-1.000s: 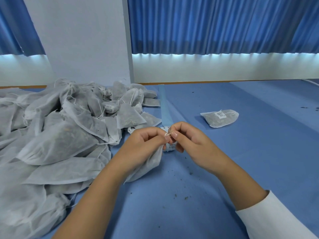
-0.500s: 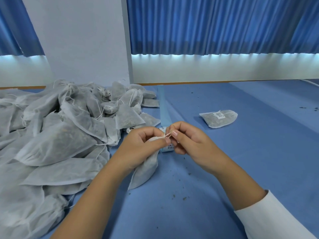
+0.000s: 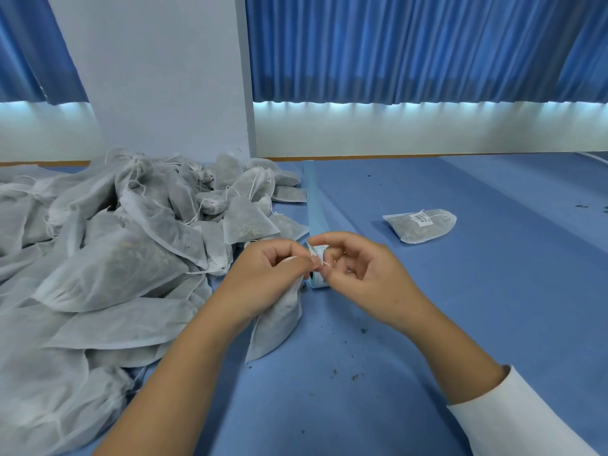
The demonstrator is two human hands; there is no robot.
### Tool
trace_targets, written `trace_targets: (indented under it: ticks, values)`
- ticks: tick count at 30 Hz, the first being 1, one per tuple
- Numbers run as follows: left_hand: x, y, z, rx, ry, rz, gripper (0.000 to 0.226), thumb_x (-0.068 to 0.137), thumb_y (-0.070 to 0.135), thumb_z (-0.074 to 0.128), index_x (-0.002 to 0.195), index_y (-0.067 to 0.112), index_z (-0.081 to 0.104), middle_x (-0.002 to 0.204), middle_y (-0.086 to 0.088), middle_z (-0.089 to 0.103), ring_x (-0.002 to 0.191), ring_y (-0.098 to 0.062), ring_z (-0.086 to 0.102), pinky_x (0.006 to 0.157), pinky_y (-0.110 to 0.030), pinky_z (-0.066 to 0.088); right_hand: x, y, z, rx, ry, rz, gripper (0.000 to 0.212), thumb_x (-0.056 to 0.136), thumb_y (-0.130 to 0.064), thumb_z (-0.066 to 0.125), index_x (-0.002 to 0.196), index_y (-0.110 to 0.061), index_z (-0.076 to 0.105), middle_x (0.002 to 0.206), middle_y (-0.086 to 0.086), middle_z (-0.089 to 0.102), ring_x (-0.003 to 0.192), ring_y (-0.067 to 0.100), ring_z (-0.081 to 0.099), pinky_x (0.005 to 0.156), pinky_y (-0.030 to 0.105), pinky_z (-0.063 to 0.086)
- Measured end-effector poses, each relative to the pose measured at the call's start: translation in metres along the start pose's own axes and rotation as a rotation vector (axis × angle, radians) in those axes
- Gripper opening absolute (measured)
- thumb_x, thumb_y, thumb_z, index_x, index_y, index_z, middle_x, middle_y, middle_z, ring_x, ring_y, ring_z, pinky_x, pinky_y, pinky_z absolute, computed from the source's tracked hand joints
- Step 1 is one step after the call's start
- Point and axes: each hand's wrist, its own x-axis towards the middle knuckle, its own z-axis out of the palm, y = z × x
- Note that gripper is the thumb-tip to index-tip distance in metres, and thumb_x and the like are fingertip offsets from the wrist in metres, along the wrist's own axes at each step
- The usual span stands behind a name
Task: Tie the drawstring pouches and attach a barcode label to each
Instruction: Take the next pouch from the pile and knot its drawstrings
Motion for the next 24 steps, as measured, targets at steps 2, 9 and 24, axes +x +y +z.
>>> trace_targets:
  ticks: [2,9,24]
  values:
    - [0.0005,0.0,-0.001,0.047,-0.012,-0.006,0.026,0.086,0.015,0.07,0.061,0.021,0.072,0.056,0.011,0.058,0.053,0.0,0.049,0.053,-0.008,0.038,-0.0002,0.0021,0.0013,-0.078,0.032,-0.027,0.035,0.086,0.009,0.062,0.109,-0.017,0.07,0.071,-0.014,0.056,0.054,0.008,0.044,0.057,0.014,0.04]
    - [0.0019,0.0009,-0.0043,0.101,-0.028,-0.045,0.03,0.086,0.015,0.069,0.057,0.021,0.067,0.055,0.011,0.058,0.053,0.001,0.05,0.054,-0.008,0.038,-0.0016,0.0028,0.002,-0.314,0.038,-0.187,0.04,0.082,0.005,0.068,0.113,-0.021,0.071,0.082,-0.007,0.06,0.052,0.01,0.044,0.061,0.011,0.038]
    - [0.0026,0.0009,-0.0047,0.08,0.013,-0.132,0.026,0.087,0.022,0.064,0.062,0.024,0.072,0.061,0.007,0.063,0.058,-0.003,0.057,0.066,-0.02,0.043,0.0017,-0.0012,-0.0024,0.089,-0.013,0.1,0.013,0.088,-0.004,0.069,0.083,-0.015,0.075,0.078,-0.002,0.073,0.066,0.009,0.065,0.058,0.019,0.048]
